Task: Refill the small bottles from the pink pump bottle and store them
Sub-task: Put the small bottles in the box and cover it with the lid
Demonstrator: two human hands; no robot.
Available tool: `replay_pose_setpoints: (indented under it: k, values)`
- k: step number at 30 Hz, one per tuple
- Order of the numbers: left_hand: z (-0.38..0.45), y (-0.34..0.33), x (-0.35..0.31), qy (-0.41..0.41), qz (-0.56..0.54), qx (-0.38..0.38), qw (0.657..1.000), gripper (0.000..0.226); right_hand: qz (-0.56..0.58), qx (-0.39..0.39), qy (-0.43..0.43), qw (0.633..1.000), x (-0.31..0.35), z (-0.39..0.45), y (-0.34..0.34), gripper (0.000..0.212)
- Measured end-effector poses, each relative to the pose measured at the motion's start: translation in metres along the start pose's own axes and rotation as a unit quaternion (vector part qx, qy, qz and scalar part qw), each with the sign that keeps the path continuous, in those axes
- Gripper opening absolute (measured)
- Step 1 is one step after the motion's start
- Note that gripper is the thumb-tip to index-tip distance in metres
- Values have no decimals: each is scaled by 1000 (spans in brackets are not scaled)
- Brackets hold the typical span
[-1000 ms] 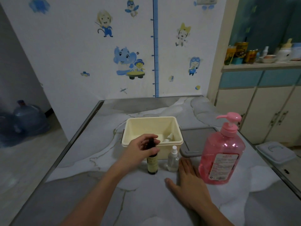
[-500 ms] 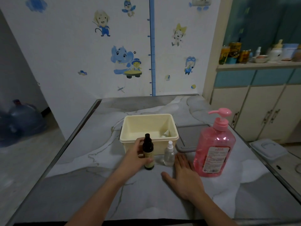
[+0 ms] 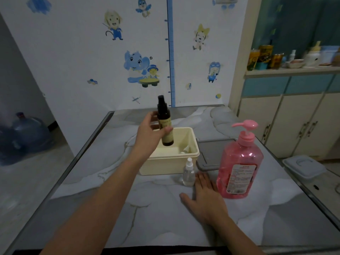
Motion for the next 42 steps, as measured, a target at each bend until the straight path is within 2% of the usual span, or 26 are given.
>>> replay_pose_setpoints:
  k: [6, 11, 14, 24, 29, 32, 34, 37, 42]
  values:
    - [28, -27, 37, 43, 122, 75, 989, 55, 13, -6, -2, 1000, -2, 1, 0, 98]
    - [38, -47, 63, 95, 225, 166, 955, 57, 20, -8, -1, 1000, -3, 2, -1, 98]
    - [41, -55, 80, 123, 279, 220, 927, 48, 28, -12, -3, 1000, -3, 2, -1, 99]
    - [41, -66, 115, 163, 390, 325, 846, 36, 25, -17, 3, 1000, -2, 1, 1, 98]
    - [43, -65, 115, 168, 402, 346, 831, 41, 28, -22, -1, 999, -3, 2, -1, 98]
    - [45, -63, 111, 157, 389, 326, 847, 48, 22, -24, 4, 999, -2, 2, -1, 98]
    - [45, -61, 102, 126, 357, 287, 880, 42, 16, -22, 7, 1000, -2, 1, -1, 98]
    - [37, -58, 78, 70, 262, 202, 941, 30, 10, -17, 7, 1000, -2, 1, -1, 98]
    - [-5, -46, 41, -29, 115, 48, 992, 15, 12, -11, 0, 1000, -2, 2, -2, 99]
Point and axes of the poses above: each hand's wrist, its own z-axis towards the middle knuckle, its own y-axis out of the back of the hand, x = y × z, the point moved 2 cm from there along z, towards the middle knuckle, and after that the axes turned 9 degrees about -y, right-handed, at the moved point
